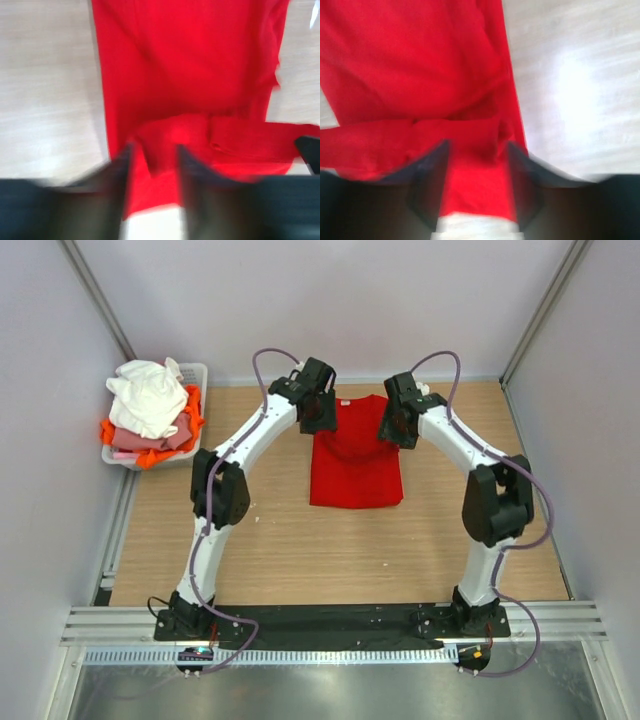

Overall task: Fold and stack the t-shirts
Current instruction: Fold the tshirt

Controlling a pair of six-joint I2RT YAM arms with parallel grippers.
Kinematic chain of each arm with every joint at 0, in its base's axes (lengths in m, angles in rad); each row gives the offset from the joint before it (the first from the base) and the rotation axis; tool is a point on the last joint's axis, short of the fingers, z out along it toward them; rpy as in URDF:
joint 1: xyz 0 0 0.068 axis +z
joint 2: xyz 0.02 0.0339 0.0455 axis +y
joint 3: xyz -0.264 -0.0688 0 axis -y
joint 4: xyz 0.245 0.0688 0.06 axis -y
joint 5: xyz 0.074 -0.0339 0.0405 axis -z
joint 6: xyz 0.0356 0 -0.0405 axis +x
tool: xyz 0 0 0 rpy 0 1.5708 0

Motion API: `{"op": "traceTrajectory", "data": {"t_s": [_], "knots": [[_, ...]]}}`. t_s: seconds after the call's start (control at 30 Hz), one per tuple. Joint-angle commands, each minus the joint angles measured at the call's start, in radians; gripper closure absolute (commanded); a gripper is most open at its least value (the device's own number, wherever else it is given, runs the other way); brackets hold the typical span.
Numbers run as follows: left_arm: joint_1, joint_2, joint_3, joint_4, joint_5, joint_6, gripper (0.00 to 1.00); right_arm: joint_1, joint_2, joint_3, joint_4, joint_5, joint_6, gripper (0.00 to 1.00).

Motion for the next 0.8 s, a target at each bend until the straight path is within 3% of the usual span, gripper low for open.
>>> {"op": "traceTrajectory", "data": {"t_s": [0.0,0.03,0.07,0.13,0.27,0.3,0.43,0.6,0.77], "knots": [[0.071,0.148,0.213,-0.141,0.05,0.019,0.4,-0.057,0.157,0.219,-0.038,-0.024,-0.06,0.38],[0.085,0.213,0.318,-0.161,0.1,-0.001,0.31,-0.079,0.192,0.266,-0.06,-0.018,-0.061,0.31],[0.101,0.23,0.362,-0.175,0.123,-0.009,0.13,-0.088,0.214,0.344,-0.084,-0.007,-0.058,0.3],[0.133,0.235,0.405,-0.183,0.159,-0.019,0.03,-0.096,0.217,0.374,-0.115,0.005,-0.052,0.26],[0.145,0.044,0.221,-0.102,0.139,-0.01,0.0,-0.097,0.09,0.26,-0.095,0.013,-0.046,0.25],[0.145,0.008,0.116,-0.064,0.137,-0.012,0.0,-0.094,0.019,0.218,-0.074,0.013,-0.044,0.25],[0.142,-0.167,-0.148,0.01,0.143,-0.035,0.03,-0.094,-0.167,-0.088,0.026,-0.096,-0.04,0.25],[0.108,-0.371,-0.539,0.216,0.208,-0.105,0.03,-0.094,-0.267,-0.343,0.121,-0.277,-0.014,0.22],[0.076,-0.429,-0.782,0.378,0.26,-0.168,0.05,-0.094,-0.274,-0.517,0.233,-0.372,0.005,0.22]]}}
